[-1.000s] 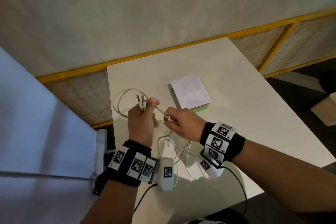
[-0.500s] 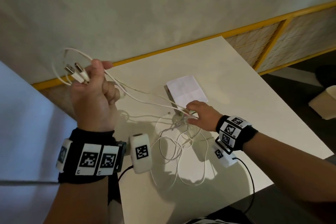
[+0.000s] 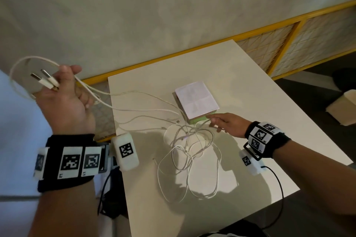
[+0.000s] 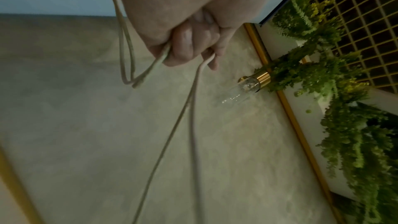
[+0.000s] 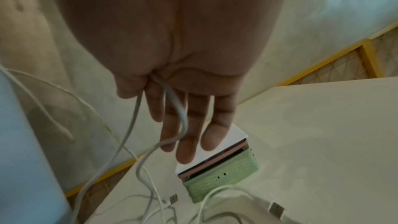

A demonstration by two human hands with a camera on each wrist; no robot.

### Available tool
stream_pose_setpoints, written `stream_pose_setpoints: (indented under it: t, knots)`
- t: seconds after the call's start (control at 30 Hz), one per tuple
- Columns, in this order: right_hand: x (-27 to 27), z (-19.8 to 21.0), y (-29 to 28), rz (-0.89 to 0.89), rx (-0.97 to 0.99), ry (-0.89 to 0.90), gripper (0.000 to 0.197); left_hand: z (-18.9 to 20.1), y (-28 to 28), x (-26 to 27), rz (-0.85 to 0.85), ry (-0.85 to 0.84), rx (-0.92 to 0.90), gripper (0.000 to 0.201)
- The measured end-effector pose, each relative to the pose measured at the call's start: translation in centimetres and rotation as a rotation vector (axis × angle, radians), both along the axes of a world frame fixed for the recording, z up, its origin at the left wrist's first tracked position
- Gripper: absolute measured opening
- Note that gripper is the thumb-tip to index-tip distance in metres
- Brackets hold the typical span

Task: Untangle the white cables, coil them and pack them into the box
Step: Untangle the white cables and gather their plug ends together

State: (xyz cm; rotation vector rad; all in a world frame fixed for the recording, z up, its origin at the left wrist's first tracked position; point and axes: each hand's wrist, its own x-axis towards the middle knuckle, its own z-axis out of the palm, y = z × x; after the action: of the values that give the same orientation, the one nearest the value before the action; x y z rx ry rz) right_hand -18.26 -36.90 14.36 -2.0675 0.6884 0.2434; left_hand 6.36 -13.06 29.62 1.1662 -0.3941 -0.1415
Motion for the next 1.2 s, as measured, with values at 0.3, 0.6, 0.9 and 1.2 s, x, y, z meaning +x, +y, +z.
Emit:
stream_pose_setpoints:
  t: [0.3,0.6,0.9,1.2]
  knots:
    - [-0.6,-2.0,-0.3,-0.379,0.033,-0.117,0.034,-1.5,0.8,-0.6,-0.058,-0.062,0.091,0.027]
    - [0.4,0.6,-0.1,-0.221,0.073,-0.089,0.037,-4.9,-0.5,-4.0,-0.133,-0.087,0.473,0.021]
    - [-1.6,-6.4,2.3,0.066,-0.181,0.344,0.037,-9.3,-1.1,-5.4,-0.176,-0.04,0.54,0.021]
    - [2.7,-7.5,2.0,0.23,-0.595,0.338,0.031,-13.4,0.1,-5.9,-0.118,0.135,0.606,0.02]
